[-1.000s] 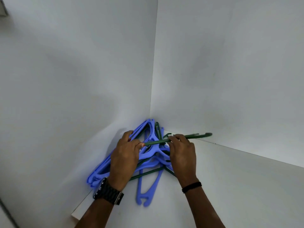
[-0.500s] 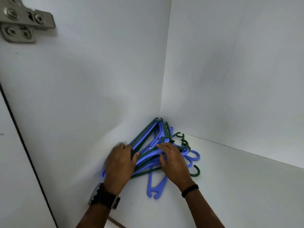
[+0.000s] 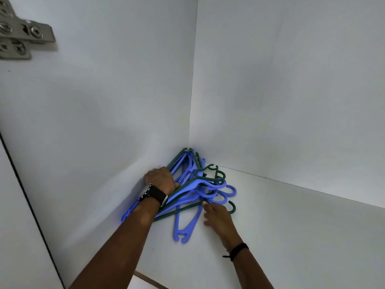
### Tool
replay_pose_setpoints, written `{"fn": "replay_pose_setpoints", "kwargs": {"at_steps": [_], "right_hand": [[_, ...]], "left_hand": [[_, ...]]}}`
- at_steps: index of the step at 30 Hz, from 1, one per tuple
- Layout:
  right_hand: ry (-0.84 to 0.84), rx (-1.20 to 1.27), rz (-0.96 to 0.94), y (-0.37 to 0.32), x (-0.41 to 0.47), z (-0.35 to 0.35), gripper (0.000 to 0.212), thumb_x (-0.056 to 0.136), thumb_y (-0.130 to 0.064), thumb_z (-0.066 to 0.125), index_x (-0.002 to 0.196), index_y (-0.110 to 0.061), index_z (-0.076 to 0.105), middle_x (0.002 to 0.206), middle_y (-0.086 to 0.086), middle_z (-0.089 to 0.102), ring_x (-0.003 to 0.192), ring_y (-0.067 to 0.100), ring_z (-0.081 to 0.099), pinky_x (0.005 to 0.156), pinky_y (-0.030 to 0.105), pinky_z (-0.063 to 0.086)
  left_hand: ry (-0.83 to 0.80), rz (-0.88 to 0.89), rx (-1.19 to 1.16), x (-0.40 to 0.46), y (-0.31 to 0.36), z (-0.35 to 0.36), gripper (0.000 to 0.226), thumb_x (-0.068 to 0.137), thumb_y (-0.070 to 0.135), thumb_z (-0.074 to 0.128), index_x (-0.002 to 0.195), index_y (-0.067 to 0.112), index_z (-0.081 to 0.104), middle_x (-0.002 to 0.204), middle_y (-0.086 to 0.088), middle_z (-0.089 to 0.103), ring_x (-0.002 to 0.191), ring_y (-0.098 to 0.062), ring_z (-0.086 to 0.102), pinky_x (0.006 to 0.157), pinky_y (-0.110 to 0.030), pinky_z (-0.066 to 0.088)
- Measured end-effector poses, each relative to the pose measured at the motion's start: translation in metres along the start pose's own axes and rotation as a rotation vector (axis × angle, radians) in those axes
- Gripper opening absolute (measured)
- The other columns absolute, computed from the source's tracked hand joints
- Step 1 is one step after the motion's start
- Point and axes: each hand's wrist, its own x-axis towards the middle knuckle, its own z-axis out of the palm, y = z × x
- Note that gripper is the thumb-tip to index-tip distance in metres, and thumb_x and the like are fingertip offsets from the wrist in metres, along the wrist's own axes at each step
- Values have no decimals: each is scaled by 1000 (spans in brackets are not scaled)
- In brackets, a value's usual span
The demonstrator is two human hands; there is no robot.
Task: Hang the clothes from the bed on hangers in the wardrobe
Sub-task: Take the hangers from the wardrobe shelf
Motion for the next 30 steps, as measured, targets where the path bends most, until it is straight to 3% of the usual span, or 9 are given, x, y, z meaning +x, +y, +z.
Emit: {"fn": "replay_pose_setpoints", "kwargs": {"at_steps": [4,6,8,11,15,17,20,24,30], "right_hand": [[-97,519,100,-7,4,10,24,100,-29,49,113,-13,61,111,3,64,106,19,58,92,33,47],[-111,617,142,-12,7,12,30,97,-37,51,118,-18,62,117,3,66,111,20,60,89,33,50],[-89,702,219,-15,10,11,26,94,-42,54,106,-21,63,109,5,67,101,20,62,79,31,51],[-51,776,281,-16,14,9,23,93,-44,54,90,-21,57,97,5,63,89,18,61,74,30,50],[-54,757,251,-18,23,15,32,91,-49,55,111,-25,62,113,-1,62,106,15,56,97,33,42],[-37,748,229,-23,26,19,32,90,-46,59,114,-24,63,111,-5,64,101,12,57,90,30,44],[37,754,176,-25,31,24,35,90,-31,64,120,-12,64,115,7,69,100,20,64,71,28,50],[93,754,197,-23,35,23,39,87,-17,69,121,0,62,119,22,65,104,34,63,94,49,51],[102,703,219,-21,40,17,44,82,-18,74,120,0,62,117,23,65,97,33,64,91,48,53]], "left_hand": [[-170,26,-92,6,2,-1,77,89,67,44,131,2,47,133,-17,49,127,-31,45,99,-34,40],[-268,35,-234,8,-4,3,77,85,72,43,111,1,58,103,-11,59,110,-28,58,79,-29,44],[-320,4,-378,7,-12,5,87,81,76,46,117,-2,56,96,-10,61,89,-25,58,67,-27,43],[-329,-1,-408,8,-16,8,89,79,78,43,123,2,53,123,-16,59,104,-27,59,82,-28,45],[-361,15,-549,1,-12,8,84,91,62,47,148,3,27,153,-15,33,135,-30,40,103,-32,36],[-375,-10,-647,1,-10,8,74,97,52,44,148,3,25,153,-15,32,135,-30,38,103,-31,34],[-439,-40,-819,1,-8,13,58,97,41,48,138,0,42,141,-18,48,126,-33,49,104,-34,39],[-486,-137,-1128,-5,-3,21,50,86,35,66,124,3,57,122,-21,62,113,-38,59,99,-50,47],[-481,-157,-1262,-2,-3,26,60,72,41,79,119,8,61,118,-17,63,111,-35,60,100,-47,48]]}}
